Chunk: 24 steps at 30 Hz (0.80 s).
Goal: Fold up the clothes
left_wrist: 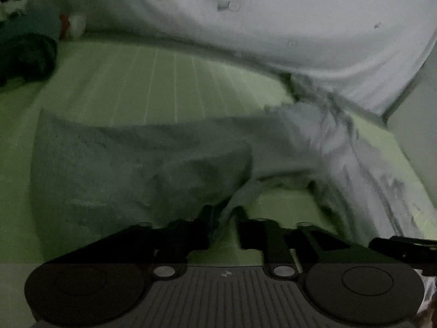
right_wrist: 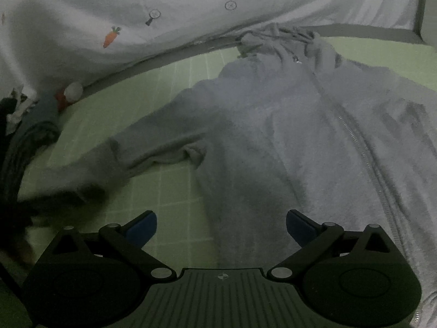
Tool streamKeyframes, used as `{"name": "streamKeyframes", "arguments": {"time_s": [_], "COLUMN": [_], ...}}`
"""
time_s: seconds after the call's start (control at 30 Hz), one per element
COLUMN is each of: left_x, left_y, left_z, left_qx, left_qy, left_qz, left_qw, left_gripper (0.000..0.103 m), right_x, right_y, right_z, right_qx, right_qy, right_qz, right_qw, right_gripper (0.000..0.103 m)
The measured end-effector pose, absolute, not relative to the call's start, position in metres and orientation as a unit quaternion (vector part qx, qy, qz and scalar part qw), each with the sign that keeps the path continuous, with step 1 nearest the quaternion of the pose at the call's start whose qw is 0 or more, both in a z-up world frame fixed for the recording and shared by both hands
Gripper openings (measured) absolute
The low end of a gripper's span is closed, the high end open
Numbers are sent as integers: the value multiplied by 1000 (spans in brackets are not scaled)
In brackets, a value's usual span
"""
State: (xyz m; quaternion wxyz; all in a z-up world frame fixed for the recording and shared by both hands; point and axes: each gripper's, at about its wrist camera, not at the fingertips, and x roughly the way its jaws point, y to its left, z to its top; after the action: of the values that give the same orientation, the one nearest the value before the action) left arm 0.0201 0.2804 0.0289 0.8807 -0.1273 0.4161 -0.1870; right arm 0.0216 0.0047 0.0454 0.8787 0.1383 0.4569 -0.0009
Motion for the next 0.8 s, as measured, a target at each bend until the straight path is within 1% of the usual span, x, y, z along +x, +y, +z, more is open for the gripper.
{"name": "streamKeyframes", "arguments": {"time_s": [0.03, 0.17, 0.23, 0.3, 0.37, 0.43, 0.47, 0.5, 0.53, 0.57, 0.6, 0.67, 0.73, 0.8], "left_x": [25, 11, 12, 14, 14, 23, 19, 17, 15, 11, 7, -2, -1, 4], "left_y": [281, 294, 296, 299, 298, 295, 294, 294, 294, 293, 295, 293, 286, 278], "left_z": [28, 25, 27, 25, 24, 19, 19, 19, 20, 20, 21, 24, 29, 32], "left_qx": [-143, -189, -196, -195, -182, -180, -185, -189, -195, -201, -206, -216, -227, -234], "left_qy": [417, 415, 414, 412, 405, 404, 405, 405, 404, 403, 403, 403, 407, 409], "left_qz": [-188, -185, -183, -182, -182, -177, -173, -171, -168, -165, -162, -147, -136, -131], "left_qw": [877, 870, 870, 871, 877, 879, 879, 878, 878, 877, 877, 877, 874, 872], "left_gripper": [46, 46, 46, 46, 46, 47, 47, 47, 47, 47, 47, 47, 47, 52], "right_x": [26, 57, 82, 104, 123, 145, 148, 149, 149, 149, 150, 145, 133, 122], "right_y": [7, 13, 29, 47, 62, 80, 84, 89, 94, 96, 97, 94, 86, 76], "right_z": [46, 42, 42, 39, 33, 20, 17, 18, 18, 19, 20, 24, 38, 53], "right_qx": [147, 194, 219, 209, 203, 199, 196, 181, 165, 151, 137, 132, 133, 121], "right_qy": [457, 450, 441, 444, 458, 496, 504, 504, 504, 513, 522, 513, 497, 474], "right_qz": [9, 46, 82, 109, 140, 166, 167, 173, 180, 183, 186, 202, 225, 232], "right_qw": [877, 871, 866, 864, 854, 829, 825, 826, 828, 825, 821, 824, 828, 841], "right_gripper": [103, 103, 103, 103, 103, 102, 91, 89, 64, 26, 17, 12, 9, 9]}}
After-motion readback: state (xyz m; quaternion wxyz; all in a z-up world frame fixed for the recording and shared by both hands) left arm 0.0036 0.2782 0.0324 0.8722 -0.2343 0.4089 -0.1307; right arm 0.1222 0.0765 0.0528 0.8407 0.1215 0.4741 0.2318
